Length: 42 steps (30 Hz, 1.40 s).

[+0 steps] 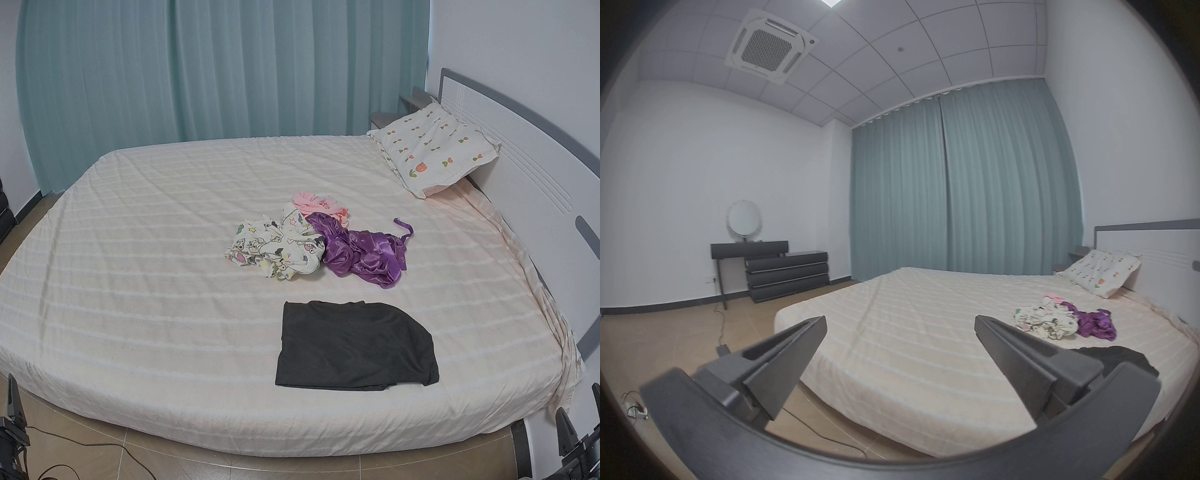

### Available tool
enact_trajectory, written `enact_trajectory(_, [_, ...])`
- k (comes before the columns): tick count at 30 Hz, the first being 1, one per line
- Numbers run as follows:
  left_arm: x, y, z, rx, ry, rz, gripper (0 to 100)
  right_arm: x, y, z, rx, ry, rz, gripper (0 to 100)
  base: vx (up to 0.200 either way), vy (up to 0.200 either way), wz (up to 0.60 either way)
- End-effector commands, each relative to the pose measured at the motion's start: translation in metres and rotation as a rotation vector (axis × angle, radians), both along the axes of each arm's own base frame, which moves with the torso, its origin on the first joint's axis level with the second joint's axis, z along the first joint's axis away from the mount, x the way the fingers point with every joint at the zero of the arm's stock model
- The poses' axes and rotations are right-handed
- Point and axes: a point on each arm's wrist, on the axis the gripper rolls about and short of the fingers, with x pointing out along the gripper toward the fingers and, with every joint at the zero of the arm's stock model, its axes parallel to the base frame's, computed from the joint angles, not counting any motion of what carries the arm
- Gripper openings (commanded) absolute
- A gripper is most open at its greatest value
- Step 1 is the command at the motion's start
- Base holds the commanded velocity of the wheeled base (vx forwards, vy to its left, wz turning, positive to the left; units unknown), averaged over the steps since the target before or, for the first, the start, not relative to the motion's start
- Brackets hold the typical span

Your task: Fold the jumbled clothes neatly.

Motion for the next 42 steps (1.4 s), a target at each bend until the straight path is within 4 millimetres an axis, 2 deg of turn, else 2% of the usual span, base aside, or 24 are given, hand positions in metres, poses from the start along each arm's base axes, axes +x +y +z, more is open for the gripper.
enact_trajectory(1, [-0.004, -0.002, -0.01, 0.023, 0.032, 0.09, 100, 0.0, 0.0, -0.003, -0.007, -0.001, -0.01, 100, 0.0, 0.0, 0.0])
enact_trajectory(4, [-0.009, -0.005, -0.023, 0.037, 0.067, 0.017, 100, 0.0, 0.0, -0.003, -0.002, -0.001, -0.01, 100, 0.0, 0.0, 0.0])
enact_trajectory(8, [-0.009, -0.005, -0.022, 0.026, 0.046, -0.021, 100, 0.0, 0.0, -0.003, -0.008, -0.003, -0.009, 100, 0.0, 0.0, 0.0])
enact_trajectory(11, [-0.008, -0.008, -0.022, 0.024, 0.037, -0.151, 100, 0.0, 0.0, -0.003, -0.013, -0.006, -0.007, 100, 0.0, 0.0, 0.0])
enact_trajectory(17, [-0.007, -0.009, -0.022, 0.059, 0.051, -0.202, 100, 0.0, 0.0, -0.004, -0.008, -0.003, -0.006, 100, 0.0, 0.0, 0.0])
enact_trajectory(18, [-0.006, -0.012, -0.022, 0.064, 0.048, -0.341, 100, 0.0, 0.0, -0.004, -0.016, 0.0, -0.001, 100, 0.0, 0.0, 0.0])
enact_trajectory(24, [-0.006, -0.015, -0.022, 0.015, 0.04, -0.484, 100, 0.0, 0.0, -0.004, -0.003, -0.006, 0.008, 100, 0.0, 0.0, 0.0])
enact_trajectory(25, [-0.006, -0.016, -0.027, 0.018, 0.087, -0.514, 100, 0.0, 0.0, -0.004, -0.003, -0.007, 0.013, 100, 0.0, 0.0, 0.0])
enact_trajectory(42, [-0.006, -0.016, -0.028, 0.014, 0.091, -0.519, 100, 0.0, 0.0, -0.004, 0.003, -0.01, 0.013, 100, 0.0, 0.0, 0.0])
